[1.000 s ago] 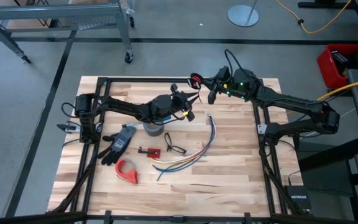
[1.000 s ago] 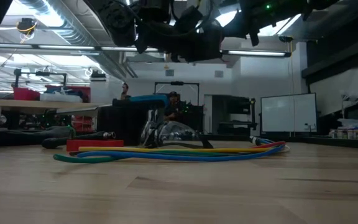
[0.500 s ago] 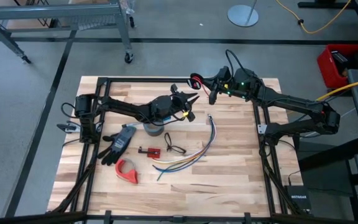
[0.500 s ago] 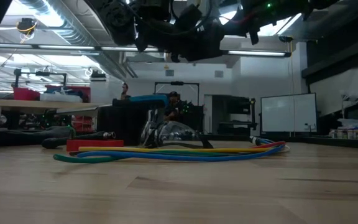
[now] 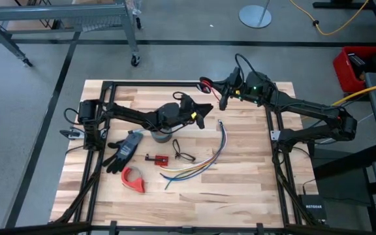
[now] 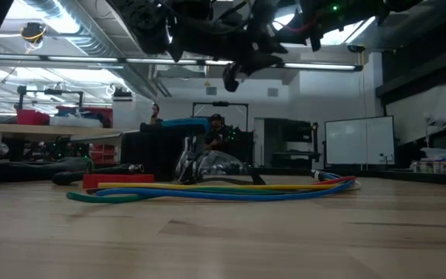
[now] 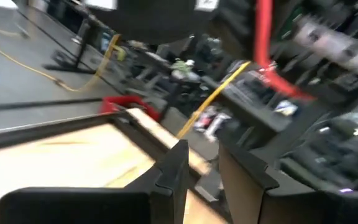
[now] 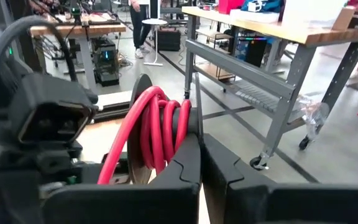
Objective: Coil cords
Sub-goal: Coil the red wire on the spool
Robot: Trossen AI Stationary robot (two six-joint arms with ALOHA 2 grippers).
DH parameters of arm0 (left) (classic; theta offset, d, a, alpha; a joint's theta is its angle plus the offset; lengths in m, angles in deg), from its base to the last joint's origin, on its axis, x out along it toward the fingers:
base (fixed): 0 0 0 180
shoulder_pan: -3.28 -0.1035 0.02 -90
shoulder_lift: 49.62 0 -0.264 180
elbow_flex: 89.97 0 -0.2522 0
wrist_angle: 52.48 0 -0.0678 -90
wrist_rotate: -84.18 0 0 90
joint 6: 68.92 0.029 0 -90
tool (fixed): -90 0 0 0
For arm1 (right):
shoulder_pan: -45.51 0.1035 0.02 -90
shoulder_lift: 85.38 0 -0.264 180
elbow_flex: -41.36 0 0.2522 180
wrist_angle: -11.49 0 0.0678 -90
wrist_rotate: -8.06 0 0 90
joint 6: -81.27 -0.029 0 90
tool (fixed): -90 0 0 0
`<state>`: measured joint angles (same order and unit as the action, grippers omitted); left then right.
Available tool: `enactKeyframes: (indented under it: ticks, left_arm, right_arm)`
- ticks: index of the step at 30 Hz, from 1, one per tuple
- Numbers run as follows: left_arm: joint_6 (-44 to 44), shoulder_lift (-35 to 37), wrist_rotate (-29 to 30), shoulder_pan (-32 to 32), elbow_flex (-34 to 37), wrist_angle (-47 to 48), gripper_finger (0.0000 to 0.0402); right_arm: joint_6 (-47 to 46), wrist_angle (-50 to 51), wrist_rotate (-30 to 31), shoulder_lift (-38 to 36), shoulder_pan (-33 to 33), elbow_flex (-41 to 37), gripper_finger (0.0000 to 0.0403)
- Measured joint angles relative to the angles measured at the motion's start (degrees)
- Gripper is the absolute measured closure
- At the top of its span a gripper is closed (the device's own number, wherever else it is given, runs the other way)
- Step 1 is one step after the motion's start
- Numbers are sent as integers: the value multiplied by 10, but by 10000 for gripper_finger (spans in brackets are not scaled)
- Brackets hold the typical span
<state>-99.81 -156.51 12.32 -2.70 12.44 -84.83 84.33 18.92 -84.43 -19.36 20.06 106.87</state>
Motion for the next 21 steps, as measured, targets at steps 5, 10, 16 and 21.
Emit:
enactKeyframes:
  ticks: [5, 10, 16, 21]
  left_arm:
    - [-35, 0, -17, 4, 0, -37, 320]
    - [-71, 1, -18, 5, 0, -73, 320]
    - [-92, 1, -17, 3, 0, -103, 320]
    - [-78, 1, -17, 4, 0, -117, 320]
  right_arm:
    - [37, 1, -1, 0, 0, 0, 402]
    - [46, -3, -35, 0, 0, 0, 402]
    - [47, -30, -56, 1, 0, -1, 402]
    - [41, -63, -67, 2, 0, -1, 402]
